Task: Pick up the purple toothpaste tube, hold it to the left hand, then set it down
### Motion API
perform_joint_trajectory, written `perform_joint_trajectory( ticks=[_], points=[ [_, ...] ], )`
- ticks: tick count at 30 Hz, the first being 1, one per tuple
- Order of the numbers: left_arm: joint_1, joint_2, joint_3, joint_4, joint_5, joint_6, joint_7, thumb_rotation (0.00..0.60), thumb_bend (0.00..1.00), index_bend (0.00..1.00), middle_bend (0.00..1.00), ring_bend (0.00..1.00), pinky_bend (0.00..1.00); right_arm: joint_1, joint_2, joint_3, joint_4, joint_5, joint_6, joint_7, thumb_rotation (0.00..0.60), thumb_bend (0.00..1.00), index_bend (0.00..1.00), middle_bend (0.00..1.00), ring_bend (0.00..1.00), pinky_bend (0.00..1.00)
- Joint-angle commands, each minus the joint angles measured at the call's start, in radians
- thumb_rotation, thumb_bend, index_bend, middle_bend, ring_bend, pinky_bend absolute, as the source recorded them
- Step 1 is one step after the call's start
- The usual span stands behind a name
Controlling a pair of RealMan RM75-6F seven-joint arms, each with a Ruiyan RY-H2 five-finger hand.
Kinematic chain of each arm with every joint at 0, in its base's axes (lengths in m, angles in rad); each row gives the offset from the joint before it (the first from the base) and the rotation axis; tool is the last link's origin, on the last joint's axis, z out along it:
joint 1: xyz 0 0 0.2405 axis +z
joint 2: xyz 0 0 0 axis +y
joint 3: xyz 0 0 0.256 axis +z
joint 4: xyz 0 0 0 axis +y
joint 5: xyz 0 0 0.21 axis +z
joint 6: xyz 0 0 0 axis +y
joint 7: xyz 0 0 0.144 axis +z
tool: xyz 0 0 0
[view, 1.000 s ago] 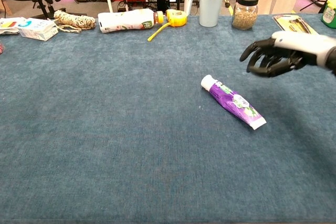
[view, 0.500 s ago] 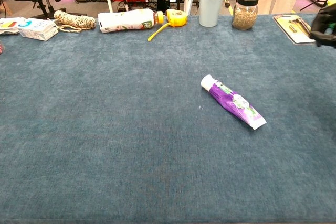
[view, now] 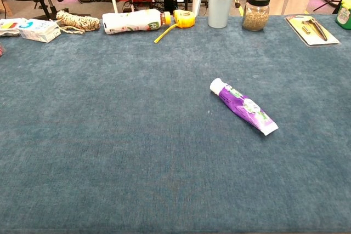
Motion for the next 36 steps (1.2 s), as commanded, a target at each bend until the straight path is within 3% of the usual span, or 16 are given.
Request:
perform_joint_trajectory(
  ticks=[1, 13, 36],
  points=[
    [0.04, 0.005, 0.025, 0.0, 0.023, 0.028, -0.005, 0.309, 0.14, 0.39, 0.26, 0.23, 0.32, -0.051, 0.03, -0.028, -0.024, -0.015, 0.049, -0.024, 0.402, 0.5, 0.49, 0.53, 0.58, 0.52],
    [0.118, 0.011, 0.071, -0.001, 0.084, 0.057, -0.002, 0.311, 0.14, 0.39, 0.27, 0.23, 0.32, -0.186, 0.064, -0.082, -0.072, -0.072, 0.181, -0.03, 0.403, 0.5, 0.49, 0.53, 0.58, 0.52],
    [0.118, 0.072, 0.041, -0.085, 0.132, 0.008, 0.035, 0.316, 0.14, 0.39, 0.27, 0.23, 0.32, -0.232, 0.088, -0.048, -0.045, -0.118, 0.17, 0.044, 0.402, 0.5, 0.48, 0.53, 0.58, 0.51]
  ],
)
